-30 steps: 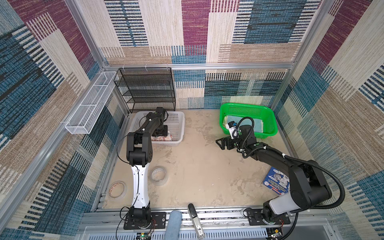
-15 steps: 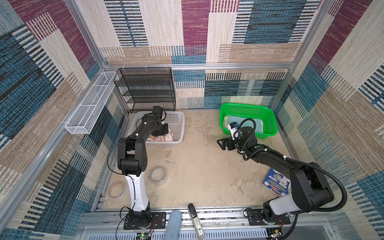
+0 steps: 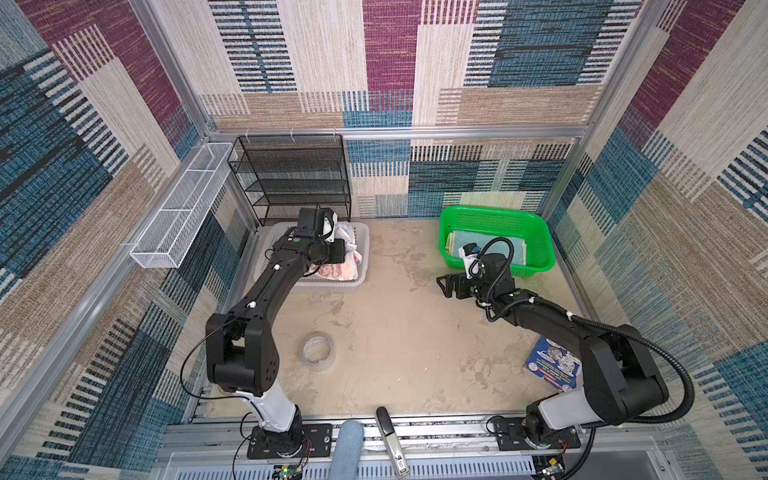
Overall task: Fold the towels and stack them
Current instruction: 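Lift the blue-lettered towel out and carry it toward the right gripper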
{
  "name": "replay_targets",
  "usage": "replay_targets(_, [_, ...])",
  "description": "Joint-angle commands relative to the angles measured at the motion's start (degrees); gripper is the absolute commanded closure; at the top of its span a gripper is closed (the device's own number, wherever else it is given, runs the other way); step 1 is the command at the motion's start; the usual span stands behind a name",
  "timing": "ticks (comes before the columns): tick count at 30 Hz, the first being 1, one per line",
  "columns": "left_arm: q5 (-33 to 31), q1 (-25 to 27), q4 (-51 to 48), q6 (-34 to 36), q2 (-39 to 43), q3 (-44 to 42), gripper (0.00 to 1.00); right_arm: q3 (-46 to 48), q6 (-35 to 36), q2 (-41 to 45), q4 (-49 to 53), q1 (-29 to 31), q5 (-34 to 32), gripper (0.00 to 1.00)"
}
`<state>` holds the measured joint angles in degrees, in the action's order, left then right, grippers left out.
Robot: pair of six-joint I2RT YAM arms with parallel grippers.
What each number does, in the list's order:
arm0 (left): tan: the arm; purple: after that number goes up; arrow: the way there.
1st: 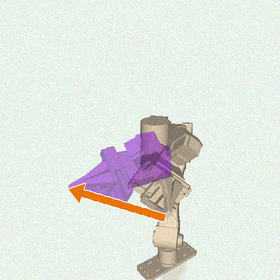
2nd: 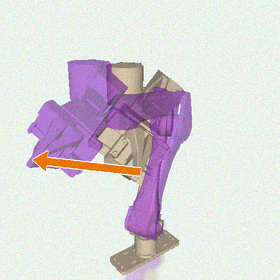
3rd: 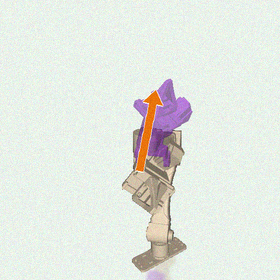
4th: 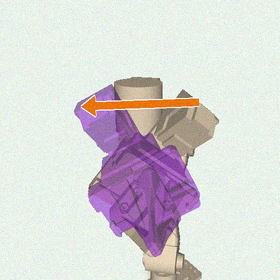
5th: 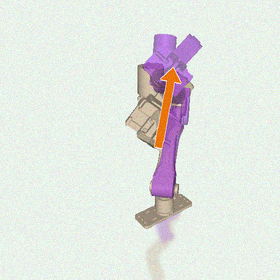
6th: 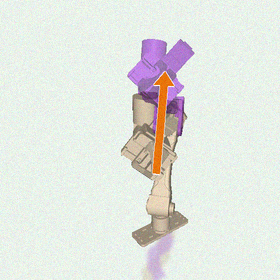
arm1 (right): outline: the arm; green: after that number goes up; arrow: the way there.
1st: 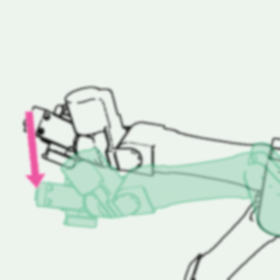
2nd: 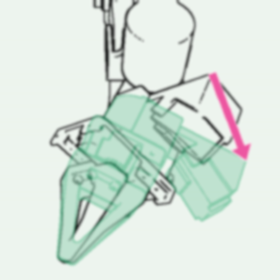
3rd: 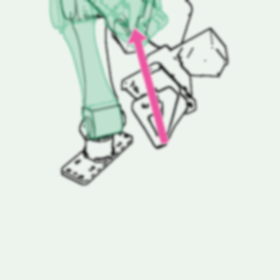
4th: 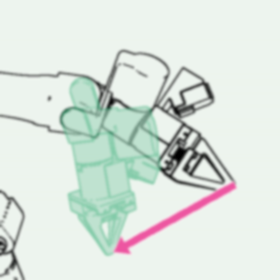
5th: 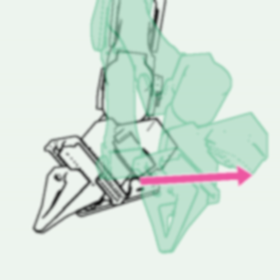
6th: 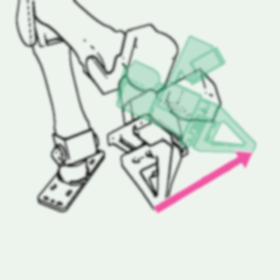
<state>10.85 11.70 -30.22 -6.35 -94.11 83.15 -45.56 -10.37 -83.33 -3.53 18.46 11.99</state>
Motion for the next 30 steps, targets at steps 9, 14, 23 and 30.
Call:
replay_targets(9, [9.15, 8.75, 10.94, 4.27, 11.28, -6.77, 1.00, 1.27, -4.39, 0.31, -1.76, -0.18, -6.75, 0.00])
replay_targets(14, [5.41, 16.49, 7.13, 6.48, 7.54, -4.46, 1.00, 1.63, -4.53, -0.43, -0.83, -0.40, -7.07, 0.00])
replay_targets(23, [4.84, 25.28, 3.47, 6.26, -4.52, -2.37, 1.00, 4.40, -2.00, 4.25, 0.62, -0.42, -11.94, 0.00])
replay_targets(30, [1.18, 30.32, 0.76, 7.41, -12.04, -2.62, 1.00, 7.78, -0.66, 9.79, -0.24, -0.36, -13.20, 0.00])
